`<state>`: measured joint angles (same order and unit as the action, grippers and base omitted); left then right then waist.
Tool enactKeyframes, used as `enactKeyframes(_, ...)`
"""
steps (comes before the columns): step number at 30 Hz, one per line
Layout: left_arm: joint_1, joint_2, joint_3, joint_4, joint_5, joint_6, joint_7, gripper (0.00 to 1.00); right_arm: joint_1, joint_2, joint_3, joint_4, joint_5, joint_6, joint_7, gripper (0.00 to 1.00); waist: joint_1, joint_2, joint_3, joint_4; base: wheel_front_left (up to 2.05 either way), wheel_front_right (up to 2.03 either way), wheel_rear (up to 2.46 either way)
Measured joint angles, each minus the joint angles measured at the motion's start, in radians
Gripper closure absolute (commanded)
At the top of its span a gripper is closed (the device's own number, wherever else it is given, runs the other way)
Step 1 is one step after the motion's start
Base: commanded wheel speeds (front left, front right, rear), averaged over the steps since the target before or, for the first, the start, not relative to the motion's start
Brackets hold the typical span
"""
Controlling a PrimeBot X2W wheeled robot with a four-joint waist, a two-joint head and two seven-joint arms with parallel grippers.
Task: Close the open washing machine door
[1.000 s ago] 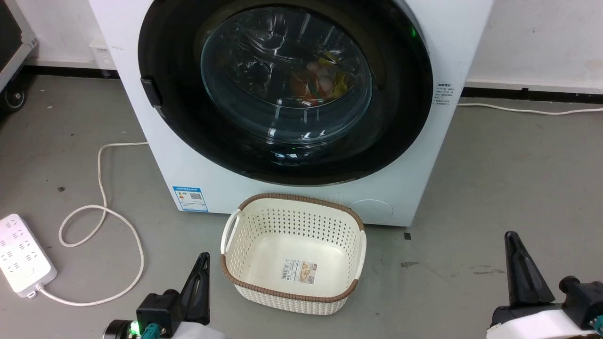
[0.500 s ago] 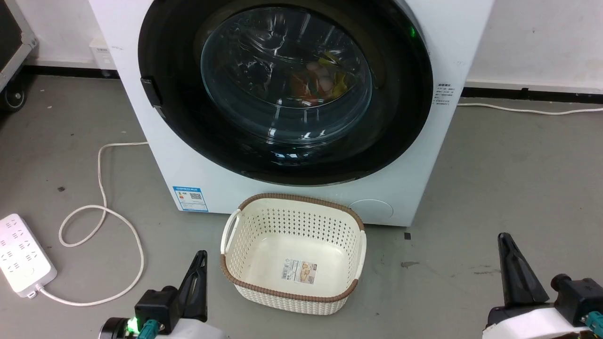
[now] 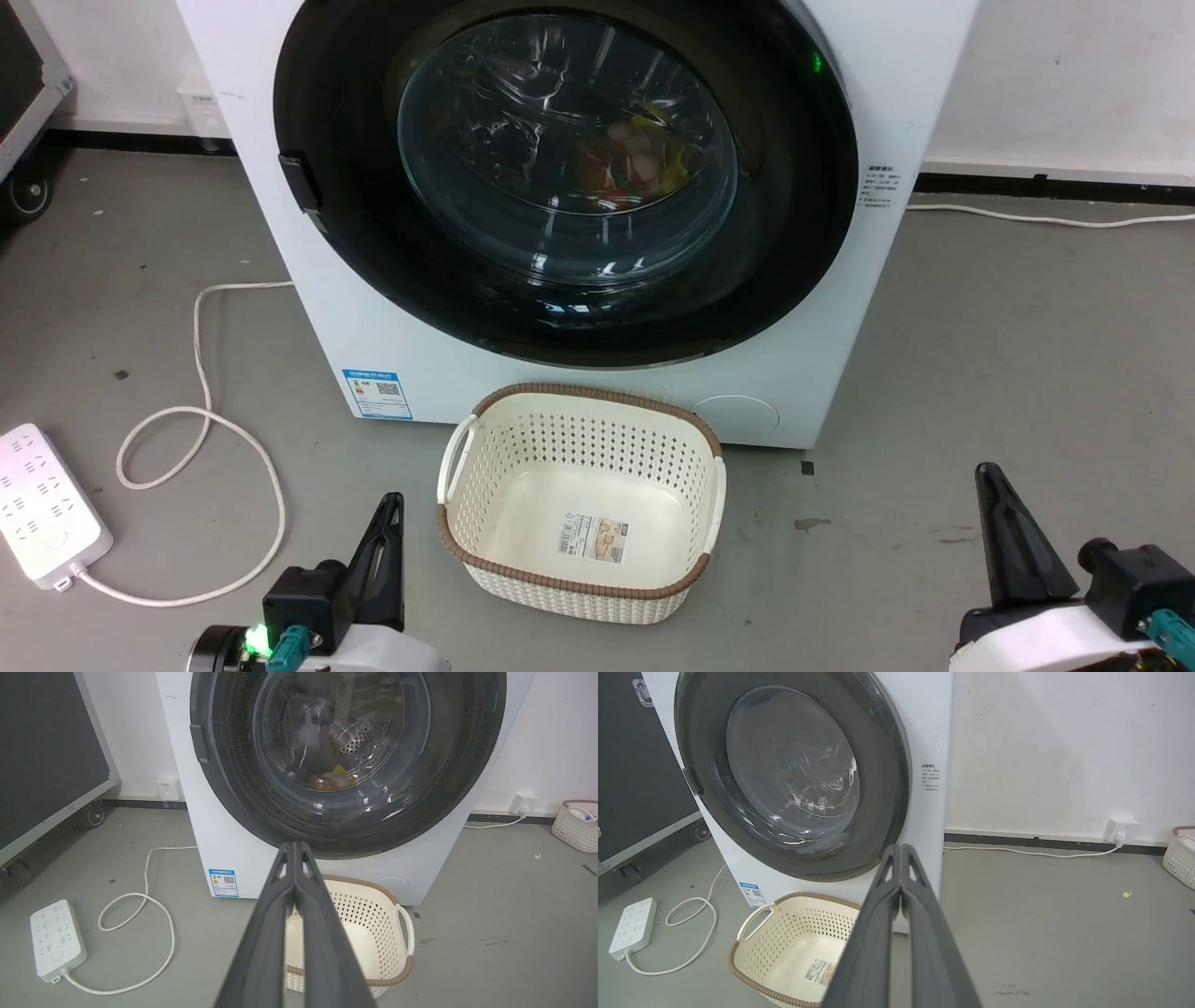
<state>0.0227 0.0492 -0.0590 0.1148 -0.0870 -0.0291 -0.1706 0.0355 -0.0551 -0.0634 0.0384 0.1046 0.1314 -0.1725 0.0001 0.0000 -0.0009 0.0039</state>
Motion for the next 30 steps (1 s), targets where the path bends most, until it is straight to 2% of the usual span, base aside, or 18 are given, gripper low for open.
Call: enactKeyframes(30,-0.002,0.0,0.02,-0.042,0.033,0.009,0.065,1.0,-0.007,0.0,0.024,-0.013,-0.035,0.0,0.066,1.0,0.0,0.0,0.0,-0.002,0.0,0.0,0.0)
